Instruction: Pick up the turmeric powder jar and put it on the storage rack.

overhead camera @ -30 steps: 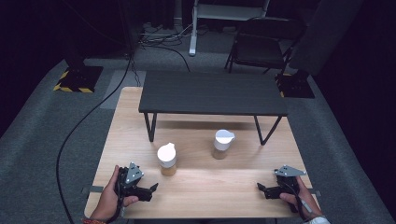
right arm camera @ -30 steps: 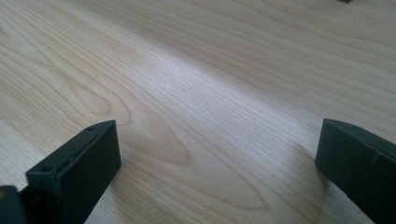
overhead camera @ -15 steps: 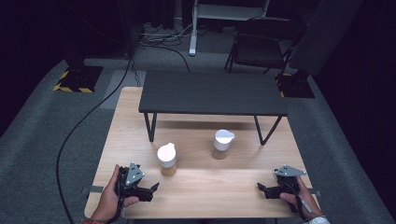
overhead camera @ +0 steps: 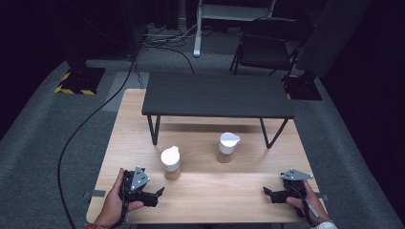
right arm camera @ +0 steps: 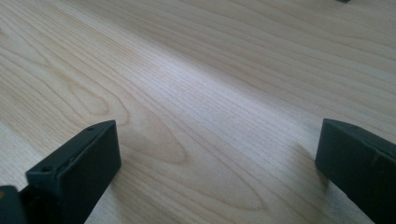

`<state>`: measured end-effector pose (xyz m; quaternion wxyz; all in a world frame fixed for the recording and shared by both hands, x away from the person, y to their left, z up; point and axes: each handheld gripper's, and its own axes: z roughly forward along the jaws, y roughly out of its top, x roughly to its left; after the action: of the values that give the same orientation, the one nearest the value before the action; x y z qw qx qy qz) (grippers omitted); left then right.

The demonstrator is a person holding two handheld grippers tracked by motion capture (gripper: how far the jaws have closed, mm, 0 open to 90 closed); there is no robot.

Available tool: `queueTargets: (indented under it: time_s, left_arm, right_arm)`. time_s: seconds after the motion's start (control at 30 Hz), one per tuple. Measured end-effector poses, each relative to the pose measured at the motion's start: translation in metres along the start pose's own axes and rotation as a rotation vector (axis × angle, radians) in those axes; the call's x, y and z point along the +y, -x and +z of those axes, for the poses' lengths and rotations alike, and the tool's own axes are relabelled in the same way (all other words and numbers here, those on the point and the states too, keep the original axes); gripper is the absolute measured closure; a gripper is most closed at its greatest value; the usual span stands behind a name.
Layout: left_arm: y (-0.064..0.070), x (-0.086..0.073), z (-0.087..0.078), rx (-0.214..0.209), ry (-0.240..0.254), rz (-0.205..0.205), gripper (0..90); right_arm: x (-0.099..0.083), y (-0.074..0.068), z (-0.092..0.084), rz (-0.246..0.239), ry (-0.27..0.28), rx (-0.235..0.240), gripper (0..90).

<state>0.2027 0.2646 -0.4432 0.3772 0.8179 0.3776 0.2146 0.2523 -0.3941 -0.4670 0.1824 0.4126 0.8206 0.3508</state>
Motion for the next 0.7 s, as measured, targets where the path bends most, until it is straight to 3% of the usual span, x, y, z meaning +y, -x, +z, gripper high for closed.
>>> queueTargets:
  time_s: [0.13, 0.33, 0.7]
  left_arm:
    - [0.001, 0.004, 0.004, -0.009, 0.001, 0.022, 1.5]
    - [0.001, 0.007, 0.008, -0.018, 0.011, 0.020, 1.5]
    - [0.001, 0.010, 0.017, -0.010, 0.073, -0.025, 1.6]
  right_arm:
    - [0.000, 0.000, 0.000, 0.000, 0.000, 0.000, 0.0]
    - [0.000, 0.000, 0.000, 0.000, 0.000, 0.000, 0.0]
    - [0.000, 0.000, 0.000, 0.000, 0.000, 0.000, 0.0]
